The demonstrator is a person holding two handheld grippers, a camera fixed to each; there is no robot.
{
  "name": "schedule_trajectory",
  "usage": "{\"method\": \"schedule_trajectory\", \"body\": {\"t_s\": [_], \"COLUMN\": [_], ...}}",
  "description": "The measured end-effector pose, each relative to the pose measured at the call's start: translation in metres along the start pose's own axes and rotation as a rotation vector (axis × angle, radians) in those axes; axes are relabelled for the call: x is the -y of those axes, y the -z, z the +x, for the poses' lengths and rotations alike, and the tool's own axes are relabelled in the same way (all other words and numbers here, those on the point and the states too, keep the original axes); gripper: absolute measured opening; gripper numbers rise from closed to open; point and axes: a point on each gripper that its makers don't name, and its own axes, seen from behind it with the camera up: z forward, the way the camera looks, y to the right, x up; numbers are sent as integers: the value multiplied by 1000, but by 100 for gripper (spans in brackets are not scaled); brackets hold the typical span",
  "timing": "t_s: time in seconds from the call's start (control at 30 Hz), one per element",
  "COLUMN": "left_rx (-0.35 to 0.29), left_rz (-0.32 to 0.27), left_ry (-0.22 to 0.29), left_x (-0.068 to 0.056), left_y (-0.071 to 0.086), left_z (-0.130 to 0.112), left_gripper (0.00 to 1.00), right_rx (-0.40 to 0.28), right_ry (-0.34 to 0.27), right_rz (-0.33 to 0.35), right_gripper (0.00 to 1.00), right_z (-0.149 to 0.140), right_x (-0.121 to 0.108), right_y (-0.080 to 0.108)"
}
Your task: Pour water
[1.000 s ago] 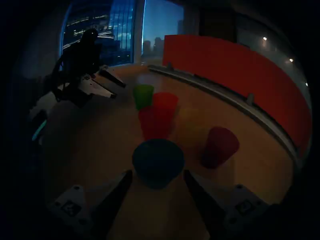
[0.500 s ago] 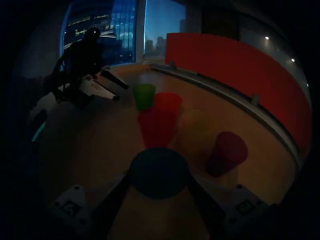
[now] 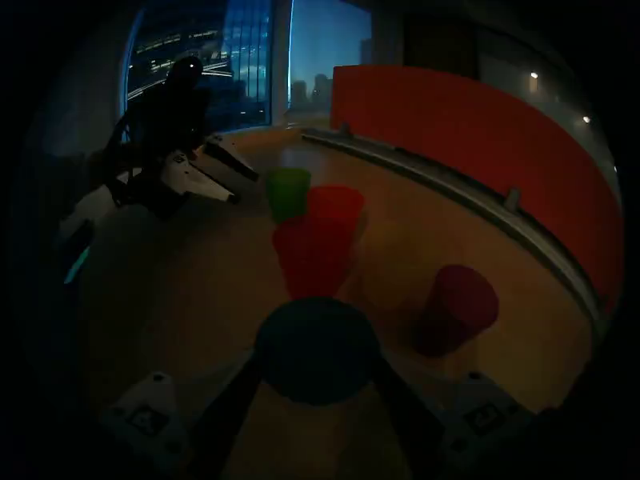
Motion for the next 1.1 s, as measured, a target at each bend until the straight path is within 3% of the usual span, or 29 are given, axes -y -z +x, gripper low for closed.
{"method": "schedule_trajectory", "body": {"t_s": [1.1], "left_rx": [0], "left_rz": [-6], "left_ry": [2], "left_x": [10], "left_y": [-60], "left_z": [30], "left_gripper": [98], "right_rx": [-97], "right_ry": [2], "right_rz": [-29], "right_gripper": [96], "right_z": [32], "right_x": [-10], "right_y": [31]}}
